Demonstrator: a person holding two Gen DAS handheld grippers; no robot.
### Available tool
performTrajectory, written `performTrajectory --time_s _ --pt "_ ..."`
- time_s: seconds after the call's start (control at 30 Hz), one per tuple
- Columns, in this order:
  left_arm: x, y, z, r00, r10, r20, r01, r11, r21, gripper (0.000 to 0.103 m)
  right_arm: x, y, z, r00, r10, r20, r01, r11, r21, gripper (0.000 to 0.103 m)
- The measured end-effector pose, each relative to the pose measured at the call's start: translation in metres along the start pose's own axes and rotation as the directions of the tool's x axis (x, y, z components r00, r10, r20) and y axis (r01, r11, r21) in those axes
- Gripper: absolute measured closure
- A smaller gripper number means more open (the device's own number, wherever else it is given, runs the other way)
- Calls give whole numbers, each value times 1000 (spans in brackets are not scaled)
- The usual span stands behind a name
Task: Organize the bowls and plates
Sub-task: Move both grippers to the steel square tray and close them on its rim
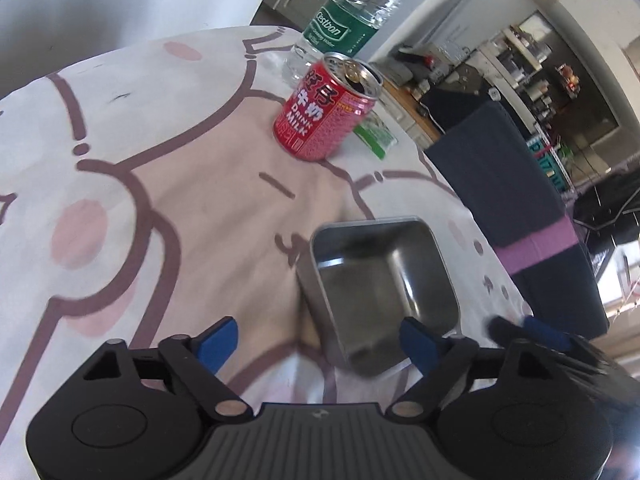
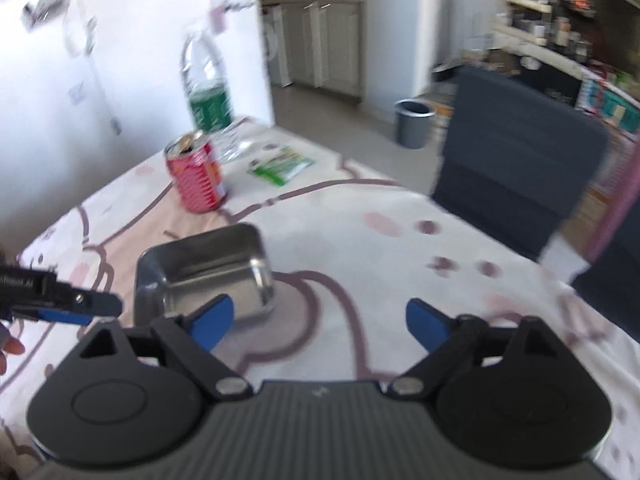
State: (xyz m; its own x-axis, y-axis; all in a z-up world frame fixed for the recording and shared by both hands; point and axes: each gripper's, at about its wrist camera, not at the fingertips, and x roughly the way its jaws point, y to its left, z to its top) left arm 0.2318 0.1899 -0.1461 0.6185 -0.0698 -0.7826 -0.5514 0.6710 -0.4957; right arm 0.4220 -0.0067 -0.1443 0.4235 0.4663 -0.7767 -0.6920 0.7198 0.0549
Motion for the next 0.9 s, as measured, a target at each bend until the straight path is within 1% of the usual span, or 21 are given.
performTrajectory --time_s 0.07,0.13,0.17,0.2,0.23,0.27,0.3,0.33,0.37,0.4,0.47,0.53,0.6,0.73,0.83,0.9 --pt "6 -3 2 1000 -2 4 2 1000 2 23 20 8 1 1000 4 -8 -4 1000 5 19" --pt "11 -6 2 1000 1 6 -1 1000 22 28 41 12 4 1000 9 -23 -8 999 32 22" --pt "13 -7 1 1000 4 7 -4 999 37 35 51 12 5 1000 13 -27 -11 999 48 24" --pt "15 -9 1 1000 8 10 -8 999 49 43 57 12 6 999 16 -33 -14 998 55 26" --pt "16 -9 1 1000 9 12 -9 998 58 48 63 13 5 999 20 -44 -18 998 57 28" --pt "16 -10 1 1000 6 11 -7 998 70 58 68 12 5 998 27 -56 -23 998 57 39" --pt "16 -11 1 1000 -3 10 2 996 88 72 73 13 5 996 42 -77 -37 998 56 63" --pt "15 -14 0 1000 12 13 -13 994 109 77 73 14 4 994 65 -92 -60 997 58 77" --pt "13 -16 -1 999 29 24 -32 991 134 85 70 16 2 990 102 -95 -97 993 63 93" --pt "10 -17 -2 999 28 34 -33 988 152 86 67 21 3 992 87 -88 -83 995 49 94" --pt "3 -20 -2 999 0 33 -5 988 156 89 48 24 0 996 68 -63 -69 998 -1 96" --pt "-8 -31 -5 998 -44 35 37 984 176 90 26 24 -3 997 71 -35 -71 997 9 96" --pt "-25 -48 -13 994 -96 45 83 970 227 90 -7 20 -8 999 40 1 -40 999 34 96" --pt "-59 -86 -36 979 -197 48 170 928 331 90 -78 11 -28 997 -55 58 50 996 76 96" --pt "-83 -114 -62 965 -261 12 236 892 384 91 -129 4 -53 990 -123 70 114 986 122 96" --pt "-96 -131 -83 955 -298 -17 276 860 429 91 -163 3 -75 984 -165 74 152 976 156 95"
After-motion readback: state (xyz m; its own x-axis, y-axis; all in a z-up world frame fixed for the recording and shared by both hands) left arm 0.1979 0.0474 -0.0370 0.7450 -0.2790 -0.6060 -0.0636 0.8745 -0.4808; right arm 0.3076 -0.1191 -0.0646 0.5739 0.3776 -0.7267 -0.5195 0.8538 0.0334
